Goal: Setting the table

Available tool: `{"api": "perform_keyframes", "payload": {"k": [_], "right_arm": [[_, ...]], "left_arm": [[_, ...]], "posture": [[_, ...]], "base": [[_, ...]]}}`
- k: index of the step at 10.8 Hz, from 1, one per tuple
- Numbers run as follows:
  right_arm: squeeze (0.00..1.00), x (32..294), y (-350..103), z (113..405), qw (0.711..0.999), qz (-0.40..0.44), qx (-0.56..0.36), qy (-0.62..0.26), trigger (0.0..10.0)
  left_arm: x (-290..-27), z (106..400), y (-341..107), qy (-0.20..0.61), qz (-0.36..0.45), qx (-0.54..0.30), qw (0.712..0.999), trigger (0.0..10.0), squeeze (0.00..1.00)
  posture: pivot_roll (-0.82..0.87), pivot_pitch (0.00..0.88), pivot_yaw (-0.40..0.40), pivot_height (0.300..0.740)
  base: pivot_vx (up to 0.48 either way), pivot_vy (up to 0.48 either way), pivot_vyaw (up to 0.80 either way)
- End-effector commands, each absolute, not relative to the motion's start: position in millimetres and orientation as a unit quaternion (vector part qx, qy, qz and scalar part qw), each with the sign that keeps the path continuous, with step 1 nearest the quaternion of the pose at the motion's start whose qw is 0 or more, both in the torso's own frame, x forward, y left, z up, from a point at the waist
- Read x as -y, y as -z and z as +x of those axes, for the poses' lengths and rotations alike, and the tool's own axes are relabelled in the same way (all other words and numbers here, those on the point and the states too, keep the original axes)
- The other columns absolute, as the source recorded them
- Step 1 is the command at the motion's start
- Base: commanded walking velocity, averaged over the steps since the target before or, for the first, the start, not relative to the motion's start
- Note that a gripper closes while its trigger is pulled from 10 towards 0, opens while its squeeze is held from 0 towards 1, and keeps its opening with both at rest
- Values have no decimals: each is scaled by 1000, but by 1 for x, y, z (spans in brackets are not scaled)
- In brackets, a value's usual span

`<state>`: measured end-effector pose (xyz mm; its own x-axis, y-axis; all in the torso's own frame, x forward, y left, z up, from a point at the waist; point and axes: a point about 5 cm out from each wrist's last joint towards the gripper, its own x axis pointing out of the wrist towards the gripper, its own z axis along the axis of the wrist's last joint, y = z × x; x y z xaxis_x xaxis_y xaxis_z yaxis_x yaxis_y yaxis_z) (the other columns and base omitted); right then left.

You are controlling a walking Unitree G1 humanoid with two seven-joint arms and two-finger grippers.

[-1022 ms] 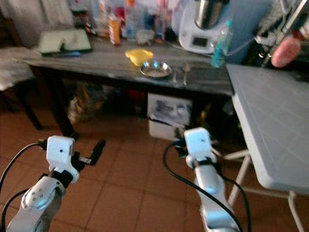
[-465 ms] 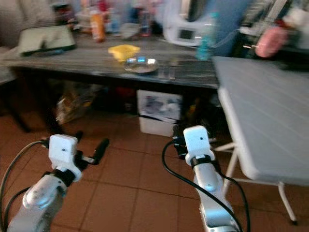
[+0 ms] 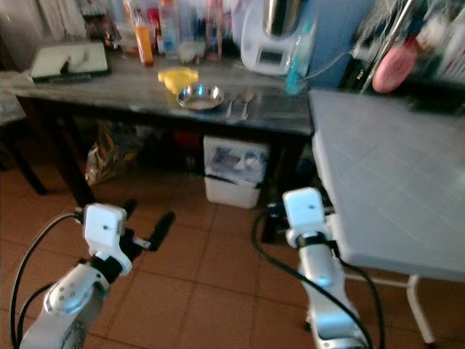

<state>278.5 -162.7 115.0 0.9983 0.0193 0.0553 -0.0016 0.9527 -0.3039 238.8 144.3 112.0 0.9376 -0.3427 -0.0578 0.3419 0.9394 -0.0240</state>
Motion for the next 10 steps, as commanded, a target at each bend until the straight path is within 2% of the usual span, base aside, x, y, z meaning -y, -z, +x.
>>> {"api": "perform_keyframes", "payload": {"k": [1, 4, 6, 8, 10], "right_arm": [[20, 158, -118, 280, 988, -149, 37, -4, 10000], [31, 164, -121, 276, 993, -110, 41, 16, 10000], [24, 167, -120, 278, 998, -38, 28, 30, 10000], [24, 162, -122, 280, 999, 38, 19, 12, 10000], [16, 152, -128, 280, 997, 66, 20, -19, 10000]], "left_arm": [[-147, 240, -113, 170, -4, -29, 985, 10000, 0], [-146, 246, -116, 166, -7, -20, 986, 10000, 0], [-142, 252, -119, 172, -10, -12, 985, 10000, 0], [-137, 258, -123, 175, -16, -4, 984, 10000, 0], [-135, 261, -124, 171, -24, 0, 985, 10000, 0]], "posture": [[149, 8, -47, 740], [141, 9, -31, 740], [133, 9, -19, 740], [126, 8, -18, 740], [123, 4, -24, 740]], "base": [[0, -319, 0], [0, -324, 0], [0, -330, 0], [0, -332, 0], [0, -332, 0]]}}
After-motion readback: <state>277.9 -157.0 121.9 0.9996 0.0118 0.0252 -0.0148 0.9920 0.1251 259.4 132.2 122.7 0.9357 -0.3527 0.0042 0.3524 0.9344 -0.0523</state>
